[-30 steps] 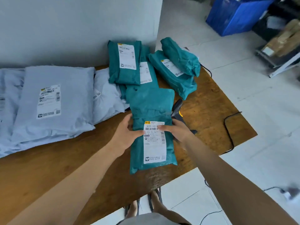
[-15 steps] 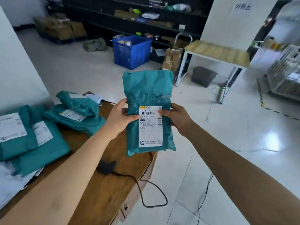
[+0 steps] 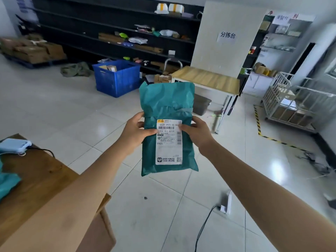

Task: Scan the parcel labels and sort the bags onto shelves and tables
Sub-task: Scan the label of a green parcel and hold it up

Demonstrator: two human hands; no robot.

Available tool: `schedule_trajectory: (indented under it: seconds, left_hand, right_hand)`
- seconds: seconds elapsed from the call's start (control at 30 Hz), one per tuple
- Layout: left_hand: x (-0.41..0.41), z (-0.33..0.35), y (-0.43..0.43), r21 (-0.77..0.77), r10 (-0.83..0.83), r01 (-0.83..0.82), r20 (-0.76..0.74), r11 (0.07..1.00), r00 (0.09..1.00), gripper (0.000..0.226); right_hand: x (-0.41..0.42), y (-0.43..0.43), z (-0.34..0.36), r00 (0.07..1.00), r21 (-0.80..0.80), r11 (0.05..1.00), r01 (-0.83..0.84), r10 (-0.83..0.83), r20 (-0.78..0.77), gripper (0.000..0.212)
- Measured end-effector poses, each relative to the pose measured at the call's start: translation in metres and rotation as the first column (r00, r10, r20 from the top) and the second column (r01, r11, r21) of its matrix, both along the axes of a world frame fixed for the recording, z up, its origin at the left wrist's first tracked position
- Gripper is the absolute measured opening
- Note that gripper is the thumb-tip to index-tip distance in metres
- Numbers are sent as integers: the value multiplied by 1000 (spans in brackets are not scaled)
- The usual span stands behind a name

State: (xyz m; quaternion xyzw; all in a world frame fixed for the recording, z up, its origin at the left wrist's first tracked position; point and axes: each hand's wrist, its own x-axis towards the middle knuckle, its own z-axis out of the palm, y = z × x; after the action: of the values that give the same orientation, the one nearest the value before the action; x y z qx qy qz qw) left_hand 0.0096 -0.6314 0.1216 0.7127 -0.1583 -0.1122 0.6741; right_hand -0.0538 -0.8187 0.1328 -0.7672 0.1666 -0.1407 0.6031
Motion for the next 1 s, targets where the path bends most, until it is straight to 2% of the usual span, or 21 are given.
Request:
schedule_trajectory:
  seconds: [0.2,0.37,0.57,0.83,1.0]
  left_hand:
    - [76,6,-68,28,-2,0,84,1000,997,55]
    - [180,14,-106,27,49,-52,106,998,993,62]
    - [304,35,-134,-1,101,-102,166,995,981,56]
    - [453,29,-109,0,294,-297,127,955,947,59]
    - [564,27,-50,-24,526,-528,140,849,839,56]
  right_hand:
    - [78,-68,-7,999,67,998,-1,-2,45,22]
    - [183,-103,6,996,76,997,-31,24,82,20]
    - [325,-133,33,994,39,996,-76,73,81,21]
    - [518,-107,22,971,35,972,-234,232,57,27]
    - [672,-44,25,883,-37,889,-456,458,106,25]
